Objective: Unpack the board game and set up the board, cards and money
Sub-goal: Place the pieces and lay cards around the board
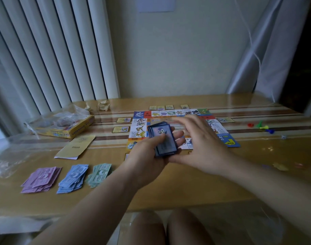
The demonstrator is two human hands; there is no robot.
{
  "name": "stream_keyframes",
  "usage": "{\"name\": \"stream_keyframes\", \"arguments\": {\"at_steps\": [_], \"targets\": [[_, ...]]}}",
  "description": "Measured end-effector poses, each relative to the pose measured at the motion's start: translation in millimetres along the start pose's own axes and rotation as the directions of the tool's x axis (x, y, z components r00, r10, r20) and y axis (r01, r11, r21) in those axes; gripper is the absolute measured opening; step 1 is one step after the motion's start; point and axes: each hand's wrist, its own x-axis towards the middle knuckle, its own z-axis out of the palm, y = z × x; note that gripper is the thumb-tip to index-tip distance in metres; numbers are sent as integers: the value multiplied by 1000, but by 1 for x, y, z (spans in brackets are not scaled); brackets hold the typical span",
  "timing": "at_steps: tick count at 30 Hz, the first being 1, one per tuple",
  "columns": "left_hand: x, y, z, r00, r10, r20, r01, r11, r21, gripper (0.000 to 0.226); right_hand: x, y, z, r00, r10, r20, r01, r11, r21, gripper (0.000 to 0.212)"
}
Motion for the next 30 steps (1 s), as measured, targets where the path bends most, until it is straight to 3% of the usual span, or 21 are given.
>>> {"name": "stream_keyframes", "arguments": {"at_steps": [2, 6, 11, 14, 16, 21, 26, 30], "targets": [[-2, -1, 2, 995, -94, 17, 92, 994, 56, 26, -2, -3, -5, 992, -109, 68, 114, 991, -67, 107], [0, -7, 5, 985, -172, -5, 165, 937, 306, 19, 5, -6, -4, 981, -100, 167, 101, 995, 3, 100], [-3, 0, -9, 948, -238, 211, 193, 958, 214, 34, 0, 4, 3, 990, -68, 123, 40, 975, 219, 93], [-5, -4, -27, 941, -228, 249, 178, 962, 208, 64, -12, 5, 8, 988, -74, 134, 38, 967, 253, 95], [-8, -6, -34, 944, -239, 226, 191, 957, 217, 69, -18, 5, 12, 983, -83, 163, 41, 968, 247, 94], [-9, -5, -28, 975, -222, 34, 200, 929, 310, 52, -20, 10, 19, 980, -1, 197, -48, 969, 243, 92], [-11, -6, -29, 948, -282, 150, 241, 939, 244, 29, -18, 13, 24, 988, 6, 152, -36, 979, 200, 85], [-5, -13, -27, 948, -269, 168, 240, 955, 177, 39, -12, 18, 18, 989, -62, 137, 54, 997, 61, 83]]}}
